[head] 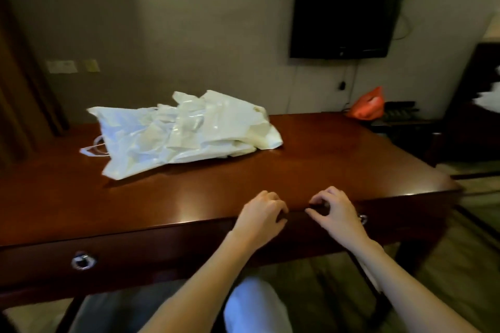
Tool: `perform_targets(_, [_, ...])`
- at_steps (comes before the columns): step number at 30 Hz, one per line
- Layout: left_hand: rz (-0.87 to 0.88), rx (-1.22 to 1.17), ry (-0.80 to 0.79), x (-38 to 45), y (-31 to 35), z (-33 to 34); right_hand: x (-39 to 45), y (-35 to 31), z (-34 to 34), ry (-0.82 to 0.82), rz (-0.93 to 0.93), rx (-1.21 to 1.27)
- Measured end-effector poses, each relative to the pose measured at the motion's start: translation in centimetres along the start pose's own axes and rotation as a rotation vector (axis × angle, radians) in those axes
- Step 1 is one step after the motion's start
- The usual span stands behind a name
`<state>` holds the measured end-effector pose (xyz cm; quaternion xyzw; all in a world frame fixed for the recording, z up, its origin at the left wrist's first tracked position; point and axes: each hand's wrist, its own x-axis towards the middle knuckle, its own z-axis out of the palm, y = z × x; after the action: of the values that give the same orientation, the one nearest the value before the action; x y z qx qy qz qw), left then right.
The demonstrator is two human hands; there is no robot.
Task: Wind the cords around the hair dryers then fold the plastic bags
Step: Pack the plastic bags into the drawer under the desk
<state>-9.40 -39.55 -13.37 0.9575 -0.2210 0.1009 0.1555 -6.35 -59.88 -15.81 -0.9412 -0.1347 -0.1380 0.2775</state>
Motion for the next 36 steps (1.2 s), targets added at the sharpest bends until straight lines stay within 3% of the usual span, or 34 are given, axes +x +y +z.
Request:
perform_targets(4, [-0.024,-0.212,-0.073,4.8,7.3,4.4,-1.6,6.7,-2.6,0.142,0.352,0.055])
perform_targets(7, [-0.371,-0.574,-0.189,7.2,10.3,8.9,-2.1,10.8,-2.5,0.105,0.607,0.123])
perform_targets(10, [-0.627,-0.911,-0.148,9.0,11.5,12.3,-1.8,12.3,-2.2,0.091,0.641,0.311])
perform_targets(12, [-0.706,-0.978,-0.077,9.9,11.9,13.5,-1.2,12.3,-2.2,0.090,0.601,0.289])
perform_targets(21, [-0.776,-0.777,0.041,10.0,12.7,14.3,-1.3,12.1,-3.5,-0.036,0.501,0.220])
perform_targets(31, [-0.716,-0.772,-0.034,6.5,15.0,13.7,-5.3,9.8,-5.1,-0.102,0.610,0.090])
perform_targets(34, [-0.586,-0.795,-0.146,4.0,16.2,13.2,-7.6,9.3,-7.1,-0.203,0.614,0.037])
perform_targets(36, [-0.435,-0.854,-0.445,2.2,16.7,11.1,-9.2,8.8,-8.7,-0.309,0.611,-0.028])
